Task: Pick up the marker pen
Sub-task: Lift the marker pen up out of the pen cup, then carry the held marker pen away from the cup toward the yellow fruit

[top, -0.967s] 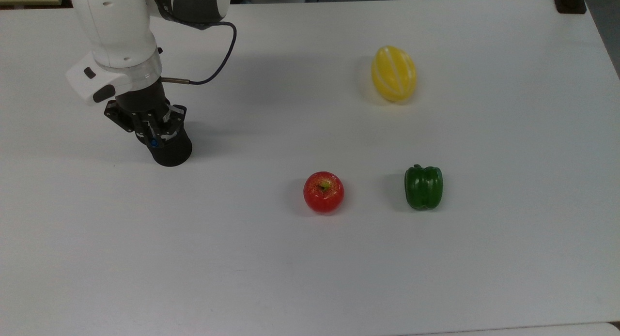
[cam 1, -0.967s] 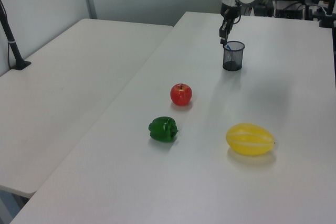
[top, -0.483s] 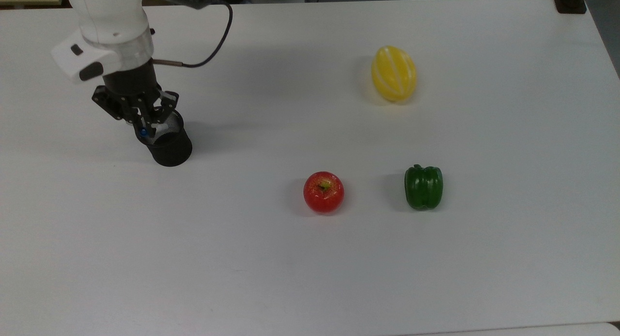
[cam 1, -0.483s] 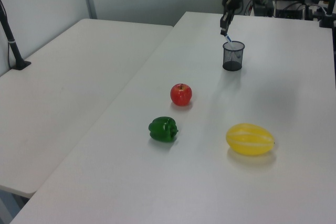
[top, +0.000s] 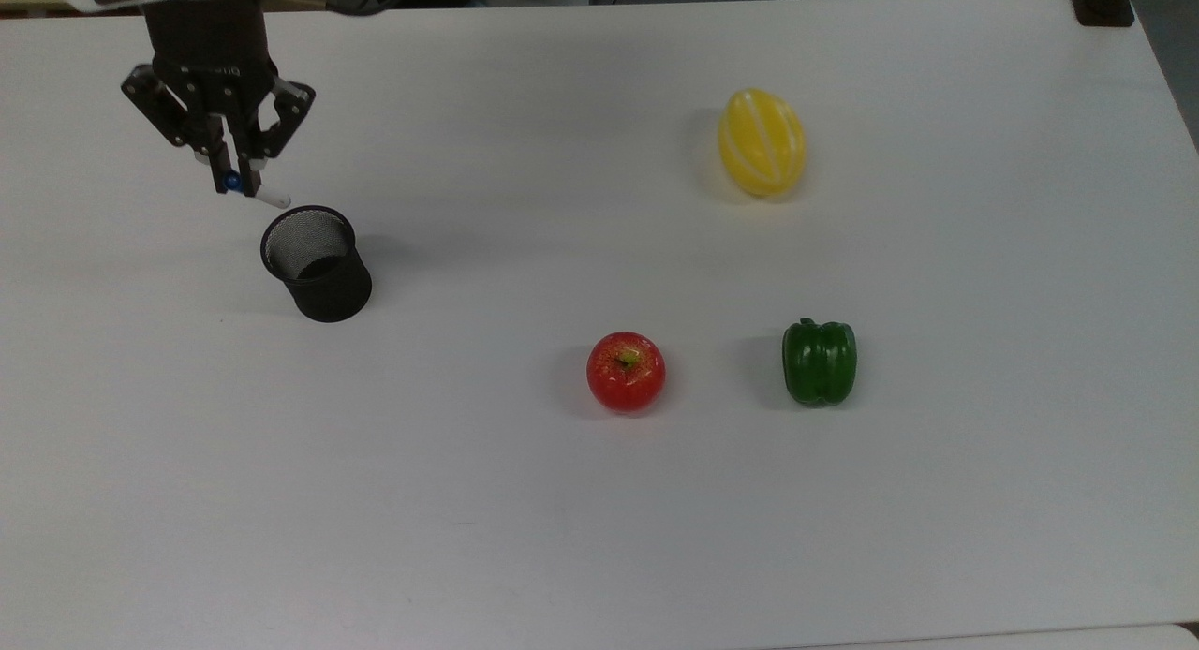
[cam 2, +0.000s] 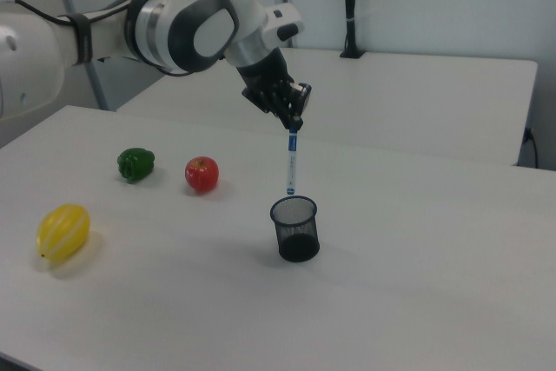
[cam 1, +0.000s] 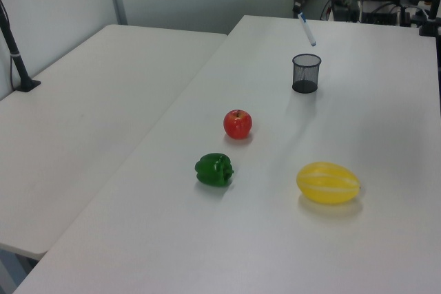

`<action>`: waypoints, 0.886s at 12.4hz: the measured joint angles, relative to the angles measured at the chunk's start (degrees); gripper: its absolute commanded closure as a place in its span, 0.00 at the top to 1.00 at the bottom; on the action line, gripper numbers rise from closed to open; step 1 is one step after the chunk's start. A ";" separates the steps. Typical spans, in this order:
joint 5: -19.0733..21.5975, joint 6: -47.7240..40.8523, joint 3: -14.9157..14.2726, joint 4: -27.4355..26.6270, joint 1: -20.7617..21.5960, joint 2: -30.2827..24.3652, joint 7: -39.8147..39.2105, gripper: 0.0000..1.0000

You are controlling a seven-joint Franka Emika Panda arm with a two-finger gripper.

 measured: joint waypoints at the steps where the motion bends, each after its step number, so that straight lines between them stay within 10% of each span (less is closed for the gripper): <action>1: 0.05 -0.05 0.02 0.02 0.09 -0.83 0.73 0.04; 11: 0.10 -16.43 1.76 -0.37 15.43 -1.90 13.08 0.04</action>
